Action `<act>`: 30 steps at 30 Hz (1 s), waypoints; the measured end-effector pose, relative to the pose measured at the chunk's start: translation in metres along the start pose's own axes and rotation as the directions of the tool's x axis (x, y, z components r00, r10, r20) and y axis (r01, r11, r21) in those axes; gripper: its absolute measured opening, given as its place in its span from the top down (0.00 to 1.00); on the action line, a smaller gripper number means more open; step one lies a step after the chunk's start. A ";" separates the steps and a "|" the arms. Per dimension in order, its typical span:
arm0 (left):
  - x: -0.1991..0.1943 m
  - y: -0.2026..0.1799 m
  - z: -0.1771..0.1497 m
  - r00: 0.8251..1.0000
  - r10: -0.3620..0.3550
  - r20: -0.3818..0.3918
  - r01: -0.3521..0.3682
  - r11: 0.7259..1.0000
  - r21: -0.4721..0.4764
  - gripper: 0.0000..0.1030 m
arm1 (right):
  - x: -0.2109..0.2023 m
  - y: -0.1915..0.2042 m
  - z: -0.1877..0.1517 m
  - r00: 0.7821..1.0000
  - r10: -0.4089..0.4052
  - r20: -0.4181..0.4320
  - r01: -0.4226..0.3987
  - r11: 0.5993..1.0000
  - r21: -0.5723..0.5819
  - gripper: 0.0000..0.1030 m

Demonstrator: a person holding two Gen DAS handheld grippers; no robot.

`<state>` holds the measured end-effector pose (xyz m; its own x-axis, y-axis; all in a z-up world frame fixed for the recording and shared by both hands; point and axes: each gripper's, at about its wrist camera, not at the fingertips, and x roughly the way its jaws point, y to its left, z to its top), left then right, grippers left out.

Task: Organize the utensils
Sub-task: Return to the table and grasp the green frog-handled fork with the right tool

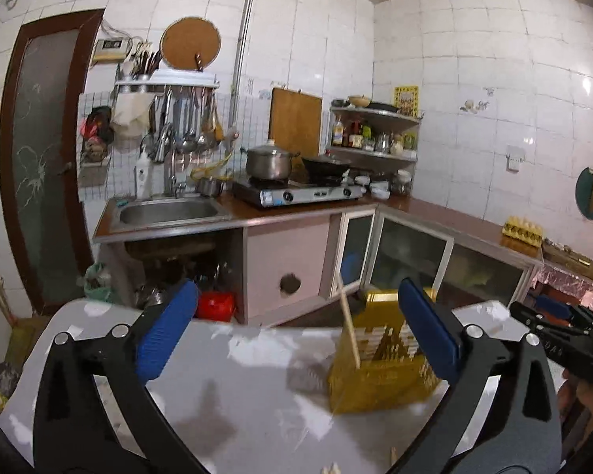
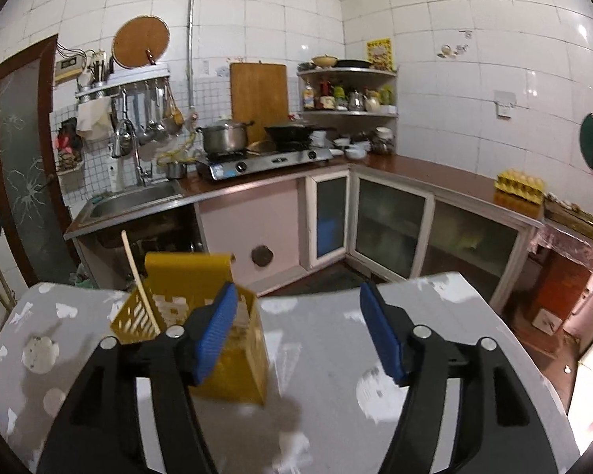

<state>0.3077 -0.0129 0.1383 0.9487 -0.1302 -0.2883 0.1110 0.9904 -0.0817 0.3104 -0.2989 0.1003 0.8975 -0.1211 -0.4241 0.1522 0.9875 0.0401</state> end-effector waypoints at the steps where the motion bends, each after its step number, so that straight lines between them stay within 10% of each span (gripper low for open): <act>1: -0.004 0.002 -0.004 1.000 0.009 -0.009 -0.009 1.000 0.005 0.05 | -0.003 0.001 -0.004 1.000 -0.006 -0.010 0.006 1.000 -0.002 0.34; 18: 0.012 0.025 -0.116 0.947 0.108 -0.302 -0.131 0.990 -0.055 0.05 | 0.015 0.029 -0.132 0.954 -0.076 -0.291 0.078 0.997 -0.003 0.33; 30: 0.038 0.013 -0.157 0.909 0.090 -0.406 -0.109 0.994 -0.024 0.05 | 0.042 0.041 -0.160 0.903 -0.039 -0.427 0.053 0.998 0.021 0.37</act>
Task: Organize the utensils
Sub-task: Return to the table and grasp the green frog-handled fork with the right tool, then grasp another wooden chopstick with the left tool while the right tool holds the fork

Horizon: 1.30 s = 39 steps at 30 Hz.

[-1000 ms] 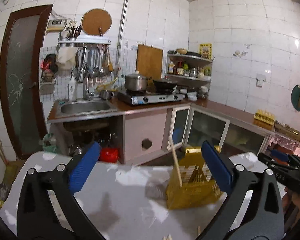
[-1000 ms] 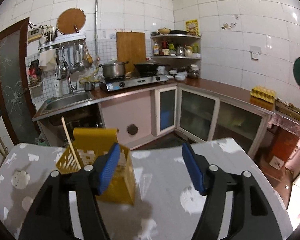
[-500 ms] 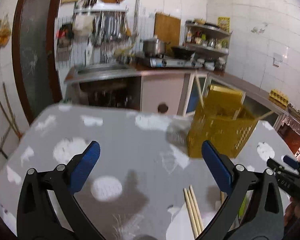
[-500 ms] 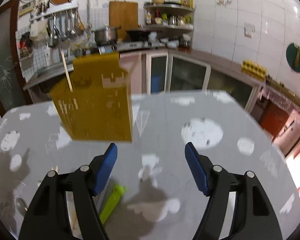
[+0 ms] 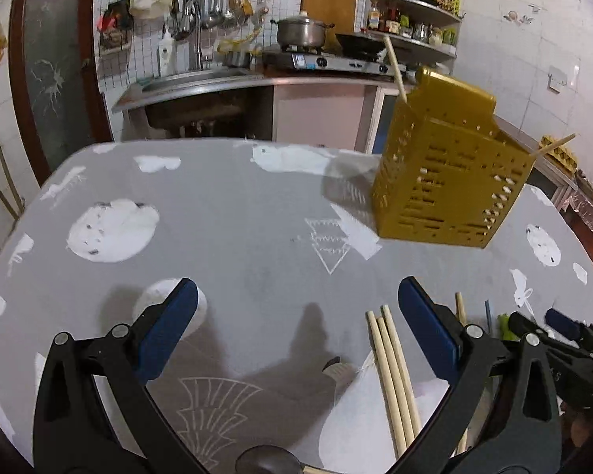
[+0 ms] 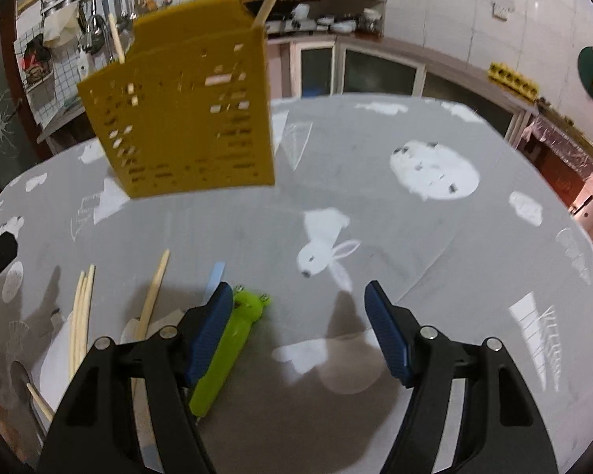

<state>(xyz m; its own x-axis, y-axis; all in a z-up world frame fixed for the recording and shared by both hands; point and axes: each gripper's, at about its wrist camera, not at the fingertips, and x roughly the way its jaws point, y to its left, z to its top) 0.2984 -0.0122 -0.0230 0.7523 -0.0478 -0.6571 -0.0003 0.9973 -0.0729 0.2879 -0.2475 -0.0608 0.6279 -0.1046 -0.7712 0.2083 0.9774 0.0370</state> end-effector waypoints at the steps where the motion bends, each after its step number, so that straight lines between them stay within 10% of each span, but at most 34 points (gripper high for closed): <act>1: 0.004 0.000 0.000 1.000 -0.003 -0.013 0.003 1.000 -0.001 0.05 | 0.004 0.002 0.000 1.000 0.016 -0.019 -0.016 1.000 0.003 0.41; 10: 0.014 -0.011 -0.002 0.998 -0.017 -0.062 0.019 0.999 0.034 0.05 | 0.011 0.026 0.002 0.998 0.020 -0.060 -0.024 0.998 -0.060 0.72; 39: 0.037 -0.026 -0.028 0.980 0.003 -0.199 0.018 0.994 0.106 0.24 | 0.019 -0.020 0.009 0.997 0.080 -0.023 -0.081 0.995 -0.061 0.75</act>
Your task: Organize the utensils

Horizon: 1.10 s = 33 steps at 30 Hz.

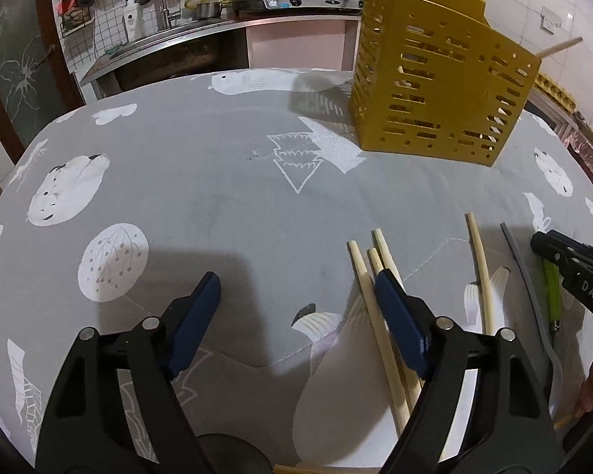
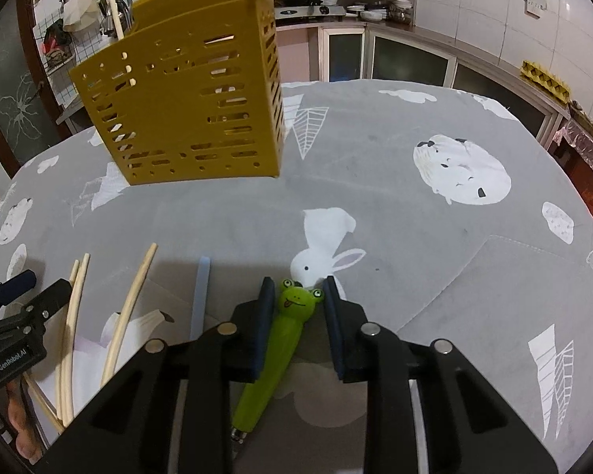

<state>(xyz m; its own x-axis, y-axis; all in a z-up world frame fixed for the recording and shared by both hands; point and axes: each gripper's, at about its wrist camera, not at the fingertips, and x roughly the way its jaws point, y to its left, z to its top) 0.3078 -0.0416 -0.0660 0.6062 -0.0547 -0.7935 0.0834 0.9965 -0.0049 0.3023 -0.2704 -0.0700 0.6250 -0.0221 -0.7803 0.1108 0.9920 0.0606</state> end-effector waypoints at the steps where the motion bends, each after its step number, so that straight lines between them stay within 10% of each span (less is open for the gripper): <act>1: 0.000 0.000 0.000 1.000 -0.002 -0.001 0.002 1.000 -0.001 0.25 | 0.000 0.001 0.000 1.000 -0.003 0.000 0.003 1.000 0.000 0.75; 11: 0.008 -0.012 0.010 0.999 -0.012 -0.040 0.012 1.000 0.019 0.41 | 0.002 0.010 0.004 0.999 -0.033 -0.008 0.033 0.999 0.013 0.78; 19: 0.007 -0.019 0.017 0.994 -0.074 -0.075 0.075 0.997 0.013 0.89 | -0.002 0.008 0.009 1.000 0.004 0.015 -0.005 0.999 0.047 0.78; 33: -0.008 -0.018 0.019 0.991 -0.134 -0.025 0.133 0.991 -0.012 0.94 | -0.021 0.007 0.012 0.994 0.018 0.106 -0.025 0.998 0.058 0.78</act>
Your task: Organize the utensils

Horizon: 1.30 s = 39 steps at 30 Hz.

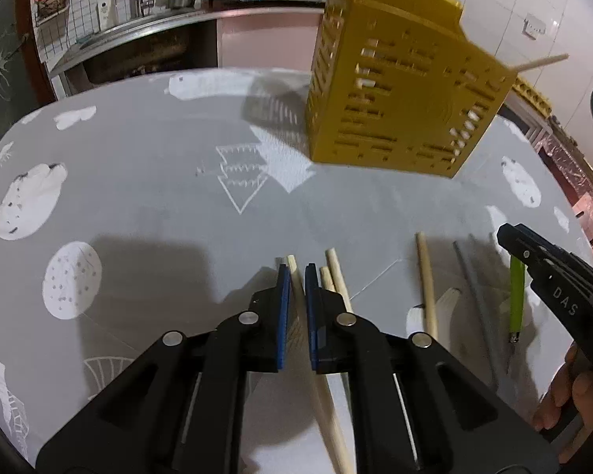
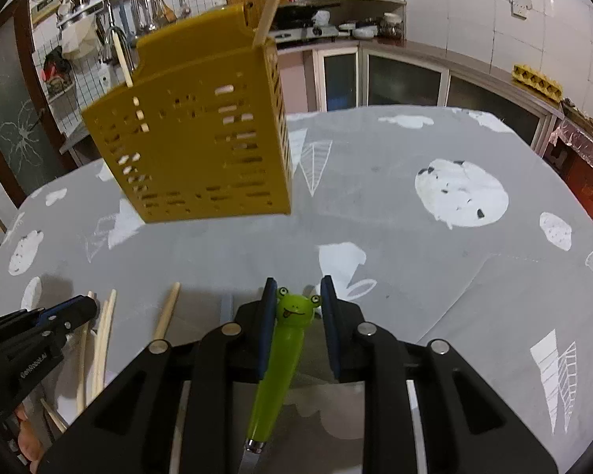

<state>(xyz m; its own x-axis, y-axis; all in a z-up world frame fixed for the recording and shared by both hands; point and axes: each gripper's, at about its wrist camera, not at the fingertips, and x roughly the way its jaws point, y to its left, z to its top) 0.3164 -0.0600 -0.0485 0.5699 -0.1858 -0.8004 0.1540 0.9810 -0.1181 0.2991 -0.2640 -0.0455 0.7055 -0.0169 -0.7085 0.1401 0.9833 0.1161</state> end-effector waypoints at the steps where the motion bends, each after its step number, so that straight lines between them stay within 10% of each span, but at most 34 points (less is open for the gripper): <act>1: -0.003 0.000 0.001 1.000 -0.001 0.013 0.001 1.000 0.002 0.94 | -0.003 0.000 0.001 1.000 0.001 0.013 -0.001 1.000 0.001 0.78; 24: -0.124 -0.001 0.008 0.901 0.012 0.433 -0.037 0.998 0.050 0.96 | -0.108 0.004 0.017 0.930 -0.019 0.367 0.041 0.998 -0.052 0.78; 39: -0.138 0.013 0.019 0.840 0.001 0.543 -0.024 0.999 0.036 0.96 | -0.133 0.011 0.031 0.877 -0.036 0.478 0.102 0.988 -0.113 0.78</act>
<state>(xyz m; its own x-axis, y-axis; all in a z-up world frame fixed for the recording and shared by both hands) 0.2552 -0.0228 0.0721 0.9171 -0.1856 -0.3528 0.1692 0.9826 -0.0771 0.2282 -0.2568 0.0713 0.9462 -0.1372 -0.2931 0.1324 0.9905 -0.0360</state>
